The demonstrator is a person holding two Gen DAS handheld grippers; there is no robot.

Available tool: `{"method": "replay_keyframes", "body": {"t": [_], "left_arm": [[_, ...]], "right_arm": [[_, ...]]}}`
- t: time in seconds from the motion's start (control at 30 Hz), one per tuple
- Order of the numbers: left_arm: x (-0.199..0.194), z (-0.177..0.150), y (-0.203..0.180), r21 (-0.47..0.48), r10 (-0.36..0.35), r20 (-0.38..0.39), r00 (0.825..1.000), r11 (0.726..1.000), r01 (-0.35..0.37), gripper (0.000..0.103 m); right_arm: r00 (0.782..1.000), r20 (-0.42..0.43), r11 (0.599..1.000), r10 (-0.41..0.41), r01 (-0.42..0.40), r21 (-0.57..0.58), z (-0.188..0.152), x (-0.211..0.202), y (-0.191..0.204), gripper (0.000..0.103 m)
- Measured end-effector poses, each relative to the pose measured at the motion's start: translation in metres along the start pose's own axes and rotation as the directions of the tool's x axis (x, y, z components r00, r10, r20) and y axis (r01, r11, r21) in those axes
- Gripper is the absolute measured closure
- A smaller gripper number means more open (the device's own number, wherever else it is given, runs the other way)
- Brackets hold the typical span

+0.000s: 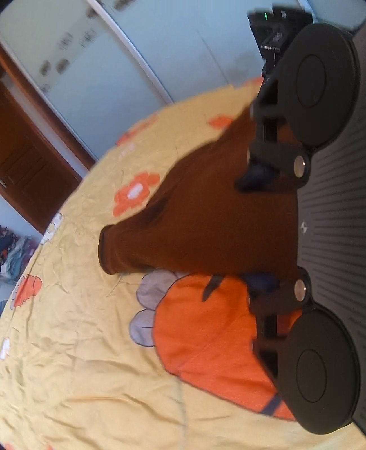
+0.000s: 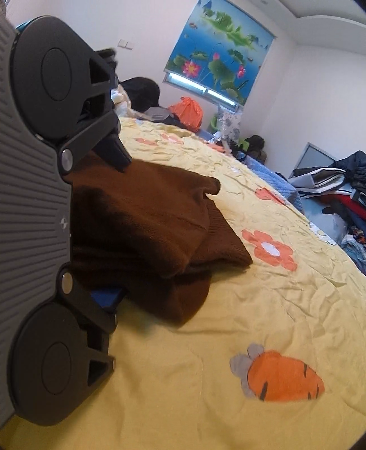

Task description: Fold small clothes

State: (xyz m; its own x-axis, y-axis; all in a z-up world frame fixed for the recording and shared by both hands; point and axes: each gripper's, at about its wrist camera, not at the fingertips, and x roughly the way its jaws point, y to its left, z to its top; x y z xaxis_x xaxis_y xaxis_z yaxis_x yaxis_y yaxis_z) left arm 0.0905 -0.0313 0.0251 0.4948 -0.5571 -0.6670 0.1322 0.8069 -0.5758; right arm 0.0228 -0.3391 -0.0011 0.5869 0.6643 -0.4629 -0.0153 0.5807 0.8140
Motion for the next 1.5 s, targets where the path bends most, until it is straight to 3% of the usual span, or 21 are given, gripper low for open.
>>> {"method": "replay_keyframes", "body": {"t": [0.03,0.07,0.1,0.33,0.4,0.47,0.53,0.6,0.67,0.77,0.83,0.87,0.93,1.0,1.07,1.13,1.17,1.23,1.27,1.37,1.5], "left_arm": [[0.002,0.004,-0.002,0.004,0.009,-0.006,1.000,1.000,-0.009,0.069],[0.000,0.006,-0.003,0.012,0.016,-0.005,1.000,1.000,-0.016,0.073],[-0.004,0.007,-0.006,0.040,0.036,0.007,0.999,0.999,-0.036,0.075],[-0.063,0.006,0.006,0.137,0.149,0.142,0.978,0.976,-0.169,0.075],[-0.061,0.006,0.023,0.136,0.203,0.118,0.972,0.966,-0.218,0.069],[-0.064,0.000,0.041,0.091,0.207,0.108,0.972,0.972,-0.217,0.049],[-0.082,-0.009,0.053,-0.005,0.163,0.121,0.979,0.987,-0.163,0.034],[-0.100,-0.023,0.059,-0.044,0.071,0.128,0.989,0.997,-0.066,0.032],[-0.110,-0.038,0.060,-0.080,-0.012,0.106,0.994,0.997,0.021,0.032],[-0.103,-0.055,0.050,-0.048,-0.011,0.082,0.997,0.999,0.015,0.032],[-0.088,-0.060,0.040,0.012,0.090,0.059,0.994,0.996,-0.091,0.043],[-0.086,-0.063,0.033,0.054,0.124,0.073,0.990,0.990,-0.128,0.049],[-0.083,-0.067,0.020,0.173,0.188,0.081,0.979,0.964,-0.200,0.053],[-0.082,-0.075,0.015,0.263,0.214,0.115,0.970,0.935,-0.238,0.053],[-0.091,-0.081,0.010,0.292,0.230,0.145,0.962,0.919,-0.264,0.051],[-0.110,-0.086,0.003,0.296,0.238,0.199,0.951,0.910,-0.289,0.051],[-0.120,-0.088,-0.001,0.303,0.231,0.238,0.943,0.905,-0.298,0.043],[-0.131,-0.089,-0.012,0.340,0.223,0.310,0.924,0.882,-0.327,0.023],[-0.129,-0.088,-0.017,0.360,0.233,0.333,0.914,0.864,-0.351,0.020],[-0.098,-0.077,-0.029,0.405,0.294,0.323,0.900,0.816,-0.412,0.020],[-0.056,-0.071,-0.022,0.397,0.346,0.261,0.901,0.812,-0.427,0.019]], "right_arm": [[1.000,-0.014,1.000,-0.003,0.003,0.008,0.000,0.006,0.000,0.039],[0.999,-0.036,1.000,-0.010,0.010,0.016,-0.001,0.011,-0.002,0.058],[0.999,-0.045,1.000,-0.009,0.009,0.014,-0.004,0.015,-0.002,0.061],[0.993,-0.090,0.996,0.074,-0.078,-0.045,-0.017,0.060,0.030,0.061],[0.990,-0.108,0.994,0.093,-0.099,-0.054,-0.019,0.076,0.037,0.061],[0.991,-0.107,0.993,0.087,-0.095,-0.075,-0.018,0.082,0.040,0.062],[0.990,-0.106,0.993,0.095,-0.102,-0.058,-0.018,0.076,0.040,0.053],[0.990,-0.097,0.994,0.098,-0.102,-0.037,-0.020,0.060,0.042,0.030],[0.992,-0.083,0.994,0.097,-0.101,-0.047,-0.025,0.042,0.046,0.018],[0.992,-0.093,0.993,0.089,-0.096,-0.065,-0.031,0.035,0.049,0.018],[0.992,-0.117,0.994,0.050,-0.061,-0.091,-0.033,0.044,0.049,0.030],[0.991,-0.131,0.992,-0.006,-0.010,-0.123,-0.034,0.049,0.051,0.060],[0.990,-0.131,0.979,-0.043,0.015,-0.205,-0.032,0.051,0.050,0.069],[0.992,-0.123,0.984,-0.033,0.010,-0.180,-0.027,0.044,0.041,0.069],[0.991,-0.121,0.975,-0.052,0.024,-0.221,-0.035,0.041,0.047,0.062],[0.989,-0.098,0.960,-0.110,0.080,-0.270,-0.042,0.034,0.064,0.044],[0.990,-0.060,0.954,-0.131,0.109,-0.279,-0.042,0.027,0.072,0.036],[0.992,0.035,0.939,-0.118,0.123,-0.320,-0.043,0.008,0.092,0.036],[0.990,0.085,0.926,-0.114,0.137,-0.351,-0.042,0.002,0.102,0.030],[0.981,0.152,0.860,-0.120,0.179,-0.478,-0.042,0.015,0.139,0.007],[0.965,0.098,0.795,-0.244,0.257,-0.549,-0.040,0.073,0.141,0.005]]}}
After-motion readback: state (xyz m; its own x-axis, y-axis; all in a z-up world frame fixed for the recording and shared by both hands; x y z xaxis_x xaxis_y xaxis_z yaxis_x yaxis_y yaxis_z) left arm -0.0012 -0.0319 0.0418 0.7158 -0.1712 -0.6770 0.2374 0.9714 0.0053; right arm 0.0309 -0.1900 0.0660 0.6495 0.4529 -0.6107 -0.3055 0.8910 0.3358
